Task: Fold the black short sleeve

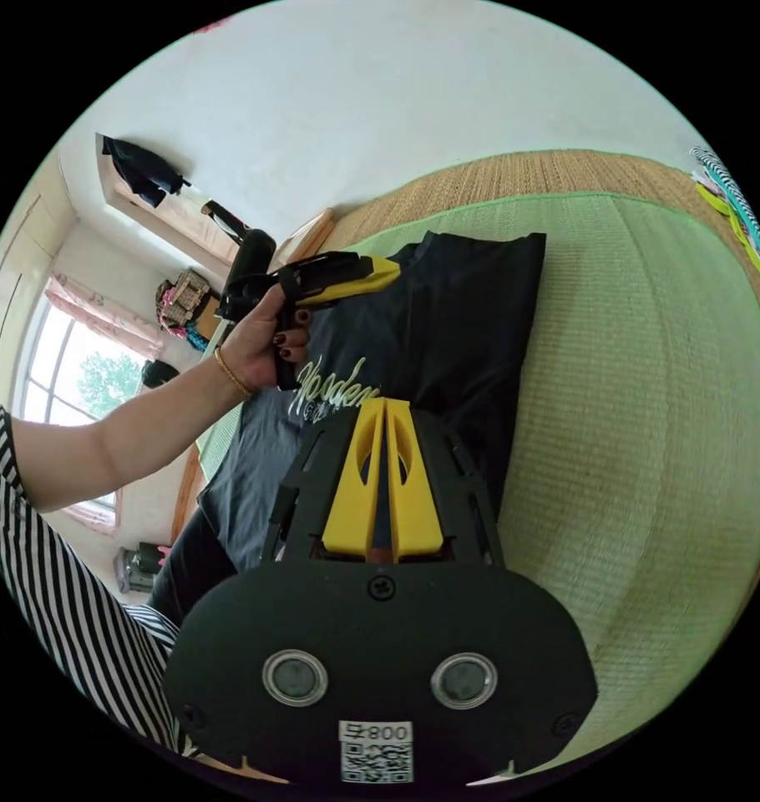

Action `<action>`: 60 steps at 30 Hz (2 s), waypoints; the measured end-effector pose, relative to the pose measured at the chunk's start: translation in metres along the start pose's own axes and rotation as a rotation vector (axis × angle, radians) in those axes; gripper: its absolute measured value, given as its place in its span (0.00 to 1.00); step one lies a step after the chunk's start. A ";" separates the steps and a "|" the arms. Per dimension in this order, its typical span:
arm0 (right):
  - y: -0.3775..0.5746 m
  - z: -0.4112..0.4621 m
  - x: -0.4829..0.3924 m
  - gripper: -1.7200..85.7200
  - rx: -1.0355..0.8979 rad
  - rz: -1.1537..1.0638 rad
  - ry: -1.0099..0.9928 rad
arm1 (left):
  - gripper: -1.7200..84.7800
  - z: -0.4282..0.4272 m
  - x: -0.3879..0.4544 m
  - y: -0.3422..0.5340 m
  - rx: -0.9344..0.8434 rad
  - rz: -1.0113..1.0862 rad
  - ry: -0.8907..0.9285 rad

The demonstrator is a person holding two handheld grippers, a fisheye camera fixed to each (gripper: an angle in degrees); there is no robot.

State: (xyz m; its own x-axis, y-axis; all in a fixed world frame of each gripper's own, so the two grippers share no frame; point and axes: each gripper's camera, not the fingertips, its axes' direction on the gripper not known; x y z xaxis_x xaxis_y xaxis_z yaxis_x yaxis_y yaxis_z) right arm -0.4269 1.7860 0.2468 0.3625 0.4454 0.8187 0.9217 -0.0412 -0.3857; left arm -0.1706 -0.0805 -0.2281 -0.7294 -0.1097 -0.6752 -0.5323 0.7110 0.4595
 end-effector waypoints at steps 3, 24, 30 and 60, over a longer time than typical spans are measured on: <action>-0.010 -0.011 0.005 0.02 0.043 0.043 0.057 | 0.06 0.011 0.007 -0.007 -0.070 0.066 -0.034; -0.067 -0.023 -0.041 0.02 0.059 0.123 0.188 | 0.02 0.036 -0.014 -0.011 -0.192 0.202 -0.204; -0.092 -0.024 -0.082 0.02 0.050 0.069 0.253 | 0.02 0.027 -0.036 0.006 -0.219 0.203 -0.223; -0.273 0.042 -0.342 0.08 -0.146 -0.215 0.096 | 0.12 -0.311 -0.285 0.388 0.484 -0.539 -0.396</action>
State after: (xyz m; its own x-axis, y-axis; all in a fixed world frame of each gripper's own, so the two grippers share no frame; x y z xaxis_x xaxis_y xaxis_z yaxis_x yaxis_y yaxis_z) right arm -0.8084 1.6826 0.0536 0.1611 0.3709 0.9146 0.9866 -0.0863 -0.1387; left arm -0.3032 0.0109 0.3218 -0.1730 -0.3330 -0.9269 -0.4562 0.8612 -0.2243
